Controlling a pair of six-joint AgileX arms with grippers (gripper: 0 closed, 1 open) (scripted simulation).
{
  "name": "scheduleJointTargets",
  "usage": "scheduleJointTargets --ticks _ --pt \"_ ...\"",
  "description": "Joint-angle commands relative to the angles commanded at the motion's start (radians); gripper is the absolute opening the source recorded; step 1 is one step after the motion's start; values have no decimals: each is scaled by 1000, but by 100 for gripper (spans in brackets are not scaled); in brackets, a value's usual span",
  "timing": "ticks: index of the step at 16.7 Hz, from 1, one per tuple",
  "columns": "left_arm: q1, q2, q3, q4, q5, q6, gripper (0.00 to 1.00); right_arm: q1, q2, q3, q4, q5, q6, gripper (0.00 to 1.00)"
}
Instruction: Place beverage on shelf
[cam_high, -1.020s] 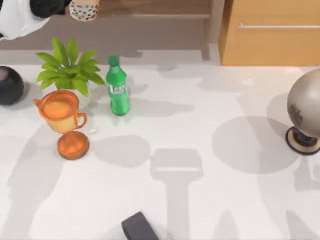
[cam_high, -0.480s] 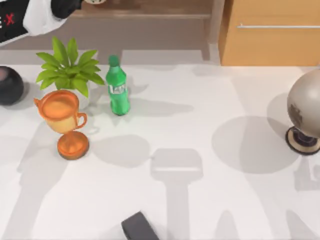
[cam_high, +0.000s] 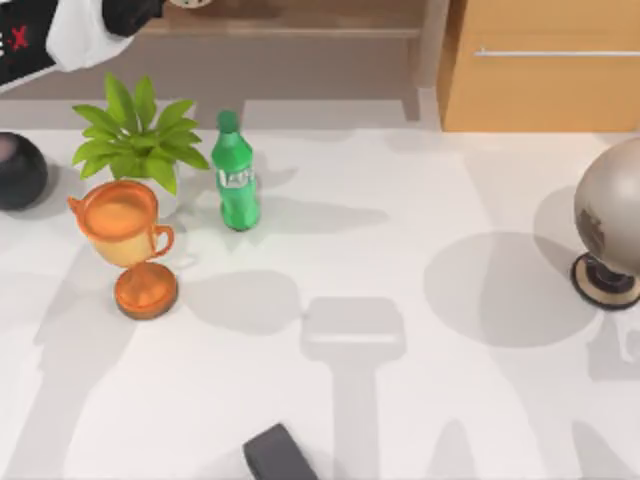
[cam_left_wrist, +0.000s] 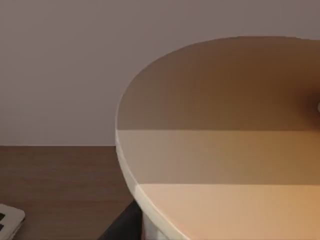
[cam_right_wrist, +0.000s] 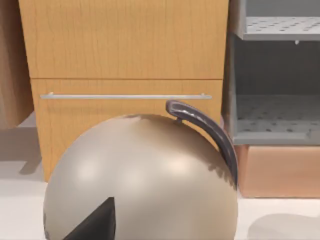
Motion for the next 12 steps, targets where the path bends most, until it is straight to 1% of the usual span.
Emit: scheduleJointTargets --ticks 7,8,12 --pt "0 0 0 0 0 0 98 0 0 0 0 0 0 100" --pt "0 0 0 0 0 0 100 0 0 0 0 0 0 100" --pt "0 0 0 0 0 0 100 0 0 0 0 0 0 100"
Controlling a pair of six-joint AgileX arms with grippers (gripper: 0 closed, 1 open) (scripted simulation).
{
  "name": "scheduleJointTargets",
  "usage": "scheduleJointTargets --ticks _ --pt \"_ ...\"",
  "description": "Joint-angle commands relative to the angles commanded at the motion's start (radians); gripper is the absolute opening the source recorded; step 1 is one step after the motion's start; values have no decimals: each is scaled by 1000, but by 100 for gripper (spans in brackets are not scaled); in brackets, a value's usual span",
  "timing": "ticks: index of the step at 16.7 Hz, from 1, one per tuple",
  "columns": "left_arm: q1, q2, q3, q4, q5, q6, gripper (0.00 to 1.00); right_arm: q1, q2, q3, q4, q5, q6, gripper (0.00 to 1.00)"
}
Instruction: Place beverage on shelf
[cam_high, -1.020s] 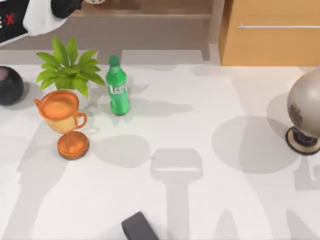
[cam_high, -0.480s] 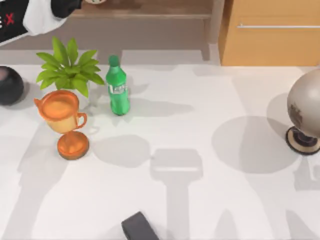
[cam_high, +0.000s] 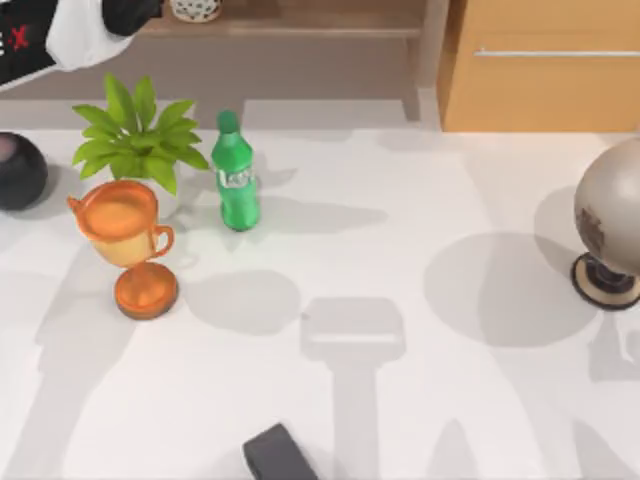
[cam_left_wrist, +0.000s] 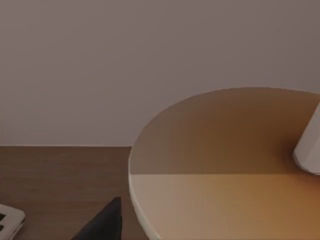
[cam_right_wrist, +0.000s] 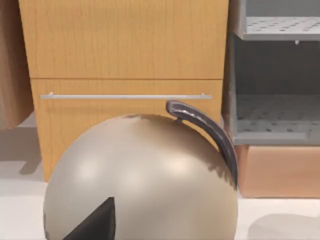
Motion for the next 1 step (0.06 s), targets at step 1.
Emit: scheduleJointTargets --ticks 1 --pt "0 0 0 0 0 0 100 0 0 0 0 0 0 100"
